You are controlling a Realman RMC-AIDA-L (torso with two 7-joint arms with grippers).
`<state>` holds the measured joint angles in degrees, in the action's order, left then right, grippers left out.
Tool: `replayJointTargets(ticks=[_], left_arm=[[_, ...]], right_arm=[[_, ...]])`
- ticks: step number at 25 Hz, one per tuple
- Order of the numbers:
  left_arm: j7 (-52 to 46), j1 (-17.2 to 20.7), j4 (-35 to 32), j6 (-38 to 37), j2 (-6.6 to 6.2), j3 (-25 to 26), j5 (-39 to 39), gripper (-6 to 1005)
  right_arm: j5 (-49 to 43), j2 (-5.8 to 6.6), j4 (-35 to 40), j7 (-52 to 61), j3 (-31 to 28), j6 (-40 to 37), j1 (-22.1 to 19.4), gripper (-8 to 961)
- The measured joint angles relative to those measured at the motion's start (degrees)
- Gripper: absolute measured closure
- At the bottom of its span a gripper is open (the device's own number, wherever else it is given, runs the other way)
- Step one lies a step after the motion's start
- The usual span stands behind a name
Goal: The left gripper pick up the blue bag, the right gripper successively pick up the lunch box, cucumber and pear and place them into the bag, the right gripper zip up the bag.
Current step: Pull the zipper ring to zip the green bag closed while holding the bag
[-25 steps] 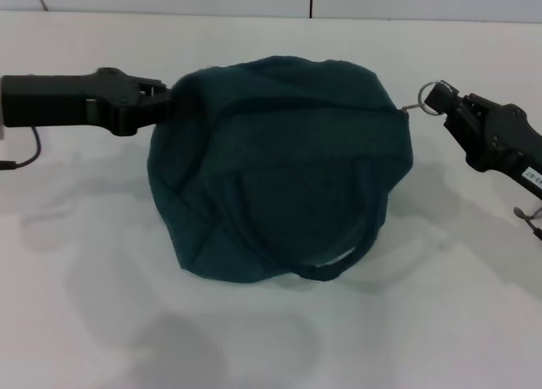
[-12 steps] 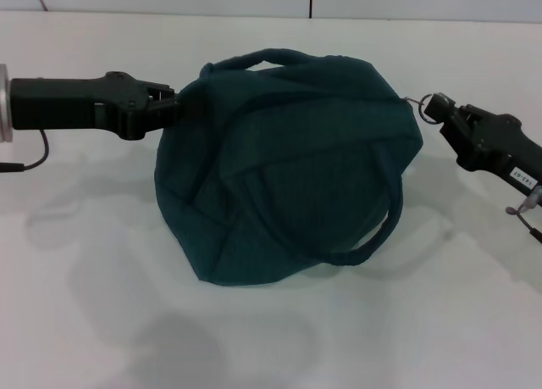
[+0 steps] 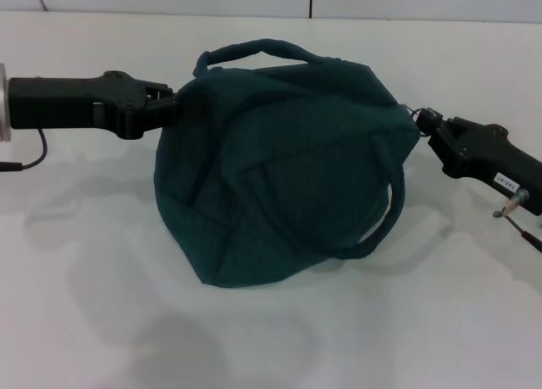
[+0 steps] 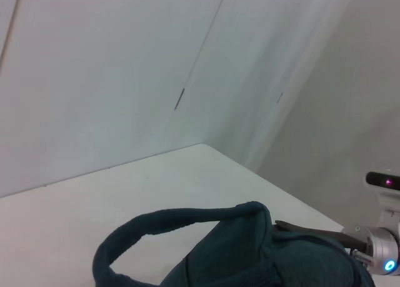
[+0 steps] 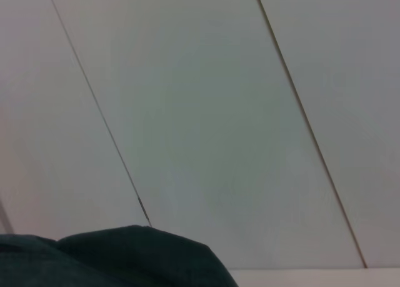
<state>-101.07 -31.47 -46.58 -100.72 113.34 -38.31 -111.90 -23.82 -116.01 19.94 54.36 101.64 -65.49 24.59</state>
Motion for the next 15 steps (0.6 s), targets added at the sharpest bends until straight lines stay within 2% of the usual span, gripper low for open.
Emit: replayJointTargets(ticks=[15], left_arm=[[0.1,-0.07,-0.01,0.0,0.1,-0.01,0.09,944]], right_arm=[[0.36,-0.18,-0.03,0.29,3.6,3.23,0.97,835]])
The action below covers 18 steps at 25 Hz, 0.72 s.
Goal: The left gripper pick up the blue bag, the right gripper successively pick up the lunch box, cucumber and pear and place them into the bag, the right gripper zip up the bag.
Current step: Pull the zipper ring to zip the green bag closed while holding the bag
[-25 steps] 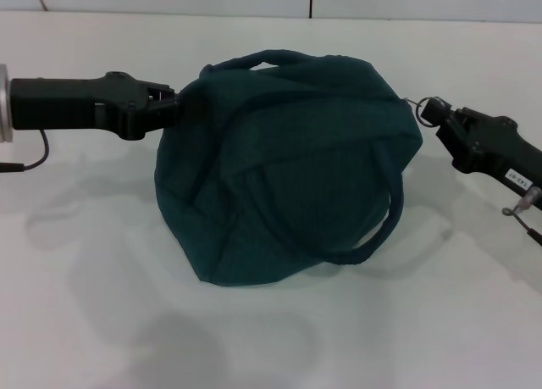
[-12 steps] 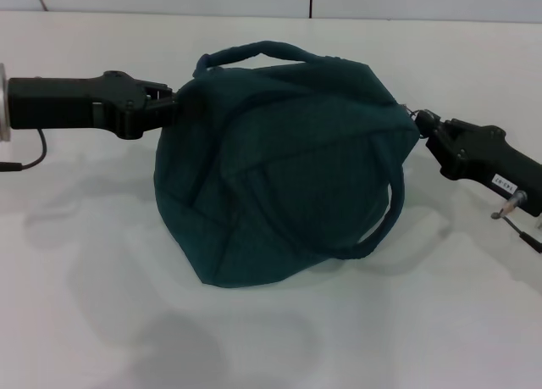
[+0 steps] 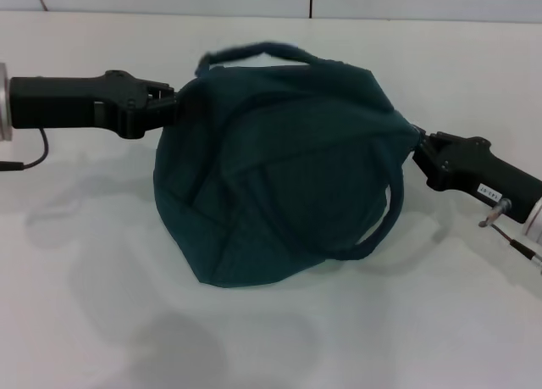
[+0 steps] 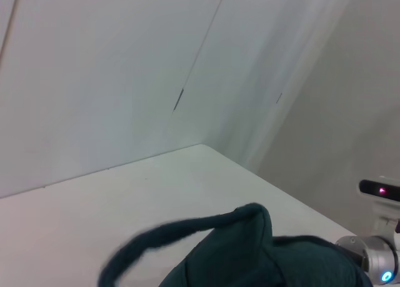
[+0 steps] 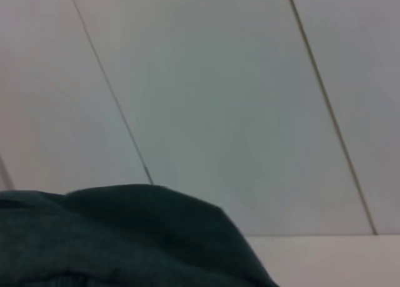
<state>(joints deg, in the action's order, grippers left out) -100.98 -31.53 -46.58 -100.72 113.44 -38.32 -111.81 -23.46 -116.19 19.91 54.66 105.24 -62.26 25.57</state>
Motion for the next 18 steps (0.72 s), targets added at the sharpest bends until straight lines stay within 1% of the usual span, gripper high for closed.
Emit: replayJointTargets(ticks=[10,18], left_arm=[[-0.01,0.53,0.0,0.0,0.11,0.24,0.18,944],[-0.01,0.49,0.0,0.0,-0.04,0.35,0.24,945]], right_arm=[[0.79,0.01,0.01,0.12,-0.87,0.76,-0.53,831],[0.5,0.09,0.03,0.27,0.93,3.12,0.33,829]])
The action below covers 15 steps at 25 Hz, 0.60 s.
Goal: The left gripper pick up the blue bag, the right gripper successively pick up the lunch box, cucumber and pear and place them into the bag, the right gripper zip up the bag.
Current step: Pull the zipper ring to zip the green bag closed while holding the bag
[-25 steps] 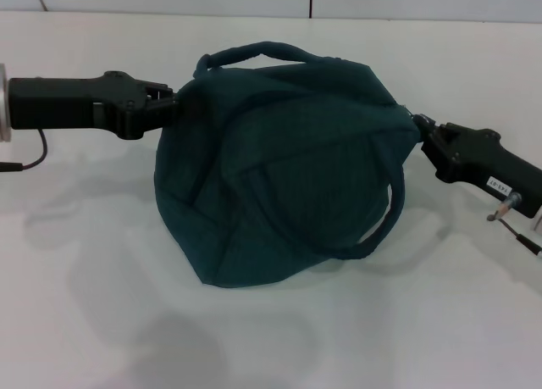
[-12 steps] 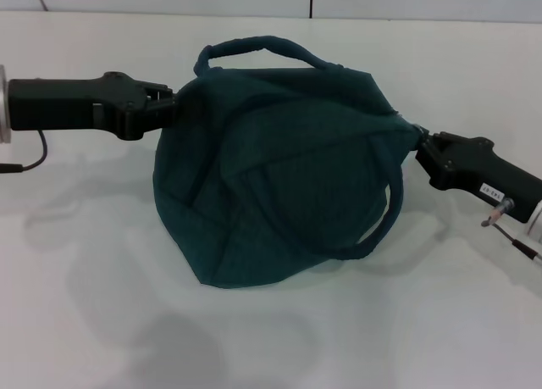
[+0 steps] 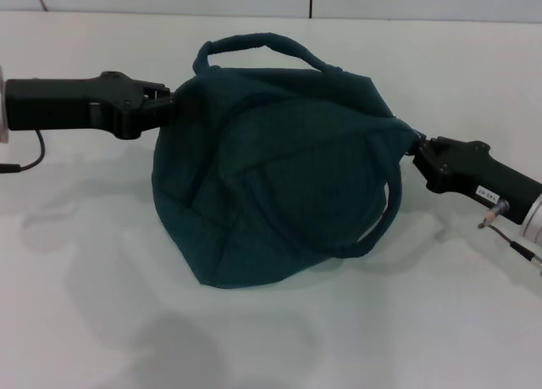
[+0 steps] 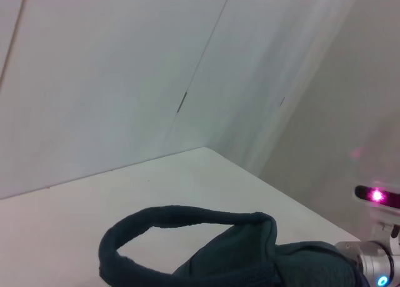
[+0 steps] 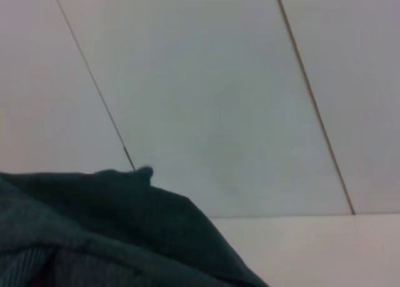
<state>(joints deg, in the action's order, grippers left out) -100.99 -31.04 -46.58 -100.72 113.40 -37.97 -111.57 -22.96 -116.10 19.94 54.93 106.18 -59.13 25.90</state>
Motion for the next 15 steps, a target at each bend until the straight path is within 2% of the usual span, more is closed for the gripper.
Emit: replayJointTargets(ticks=[10,15], left_arm=[[0.0,0.01,0.0,0.0,-0.2,0.0,0.12,945],[0.0,0.13,0.0,-0.06,0.02,0.01,0.15,945]], right_arm=[[0.25,0.16,0.5,0.01,1.41,1.1,0.38,825],[0.24,0.44,0.44,-0.16,1.49,-3.08,0.43,824]])
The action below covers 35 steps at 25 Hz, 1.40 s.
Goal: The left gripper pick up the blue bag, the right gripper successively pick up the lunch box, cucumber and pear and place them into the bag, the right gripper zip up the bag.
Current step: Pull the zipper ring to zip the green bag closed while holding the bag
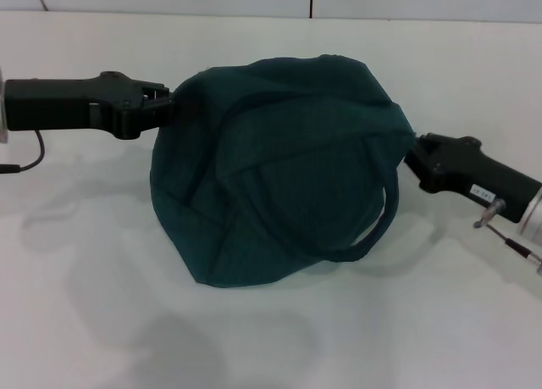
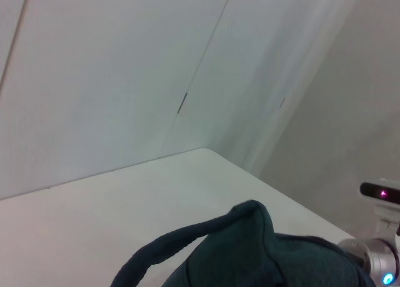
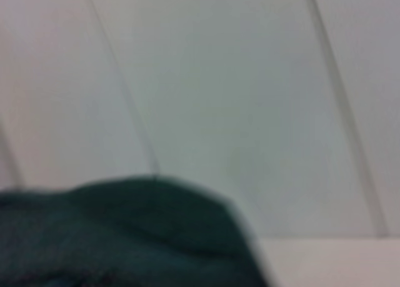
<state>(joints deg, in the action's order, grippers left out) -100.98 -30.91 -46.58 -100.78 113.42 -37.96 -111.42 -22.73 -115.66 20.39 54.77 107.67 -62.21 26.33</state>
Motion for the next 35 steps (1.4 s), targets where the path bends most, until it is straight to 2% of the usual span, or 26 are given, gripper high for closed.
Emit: replayJointTargets(ticks=[5,12,24,31,35], left_arm=[[0.0,0.06,0.01,-0.07,0.04,-0.04,0.0,944],[0.0,0.15,0.0,-0.12,0.14,-0.02,0.0,944],[0.0,0.15,0.0,-0.12,0.14,-0.01,0.0,945],[0.0,0.57,0.0,-0.15,0.14,-0.01,0.04,945],[0.34,0.74,0.0,-0.22,0.13,0.0,0.06,944]], right_arm=[[0.09,-0.05,-0.21,-0.09,-6.04,-0.16,-1.44,822],[-0.59,0.09,-0.33,-0.15,-5.47,0.94,-0.84,820],[-4.12,-0.5,0.16,0.26,-2.33,6.61,1.91,816],[-3.43,-0.04,0.22,0.31,-3.16,1.66,0.83,814],[-3.88,1.04,-0.28,0.94,-3.5,-3.63,0.57,812]])
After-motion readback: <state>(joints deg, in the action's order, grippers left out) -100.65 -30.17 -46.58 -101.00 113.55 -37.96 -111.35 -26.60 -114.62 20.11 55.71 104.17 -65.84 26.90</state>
